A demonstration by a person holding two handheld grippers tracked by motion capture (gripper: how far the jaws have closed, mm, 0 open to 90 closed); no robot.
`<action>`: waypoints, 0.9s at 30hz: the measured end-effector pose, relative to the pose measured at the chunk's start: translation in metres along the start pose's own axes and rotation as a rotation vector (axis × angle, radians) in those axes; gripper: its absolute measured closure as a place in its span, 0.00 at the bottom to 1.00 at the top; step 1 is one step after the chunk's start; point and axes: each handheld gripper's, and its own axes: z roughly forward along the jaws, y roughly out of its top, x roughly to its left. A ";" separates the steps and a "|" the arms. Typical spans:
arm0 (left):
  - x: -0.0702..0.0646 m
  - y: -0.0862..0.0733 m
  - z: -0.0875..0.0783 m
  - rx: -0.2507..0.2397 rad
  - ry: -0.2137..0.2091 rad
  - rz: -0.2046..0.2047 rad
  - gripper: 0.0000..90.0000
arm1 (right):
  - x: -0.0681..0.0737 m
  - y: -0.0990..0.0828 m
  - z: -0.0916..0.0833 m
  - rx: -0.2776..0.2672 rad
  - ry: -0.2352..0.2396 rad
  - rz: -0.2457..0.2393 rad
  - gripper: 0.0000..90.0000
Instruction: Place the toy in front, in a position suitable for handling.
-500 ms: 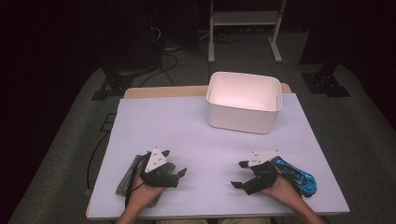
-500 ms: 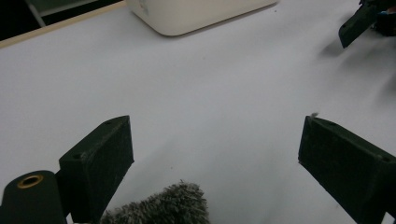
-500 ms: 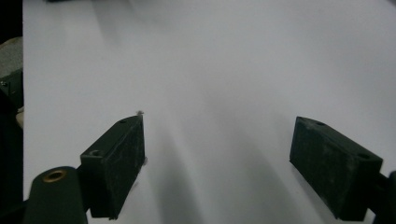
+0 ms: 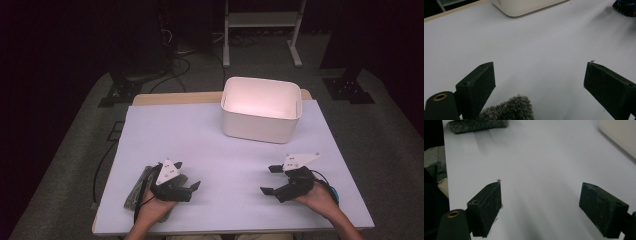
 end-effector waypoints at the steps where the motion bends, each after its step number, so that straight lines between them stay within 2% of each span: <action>1: 0.000 0.000 0.000 0.002 0.001 0.003 0.11 | 0.000 0.000 -0.004 -0.004 -0.007 0.000 0.19; 6: -0.001 0.001 0.000 0.005 0.003 0.008 0.11 | -0.005 -0.001 -0.021 0.005 -0.027 -0.008 0.19; 10: 0.000 0.000 0.003 0.017 -0.005 0.008 0.11 | -0.015 -0.009 -0.039 0.037 -0.049 0.009 0.19; 14: 0.000 0.000 0.003 0.025 -0.010 0.009 0.11 | -0.019 -0.015 -0.052 0.064 -0.065 0.023 0.19; 21: -0.002 0.000 0.001 0.022 -0.012 0.019 0.11 | -0.024 -0.028 -0.069 0.097 -0.101 0.043 0.19; 27: -0.003 0.000 -0.002 0.019 -0.016 0.025 0.11 | -0.029 -0.038 -0.075 0.140 -0.121 0.052 0.19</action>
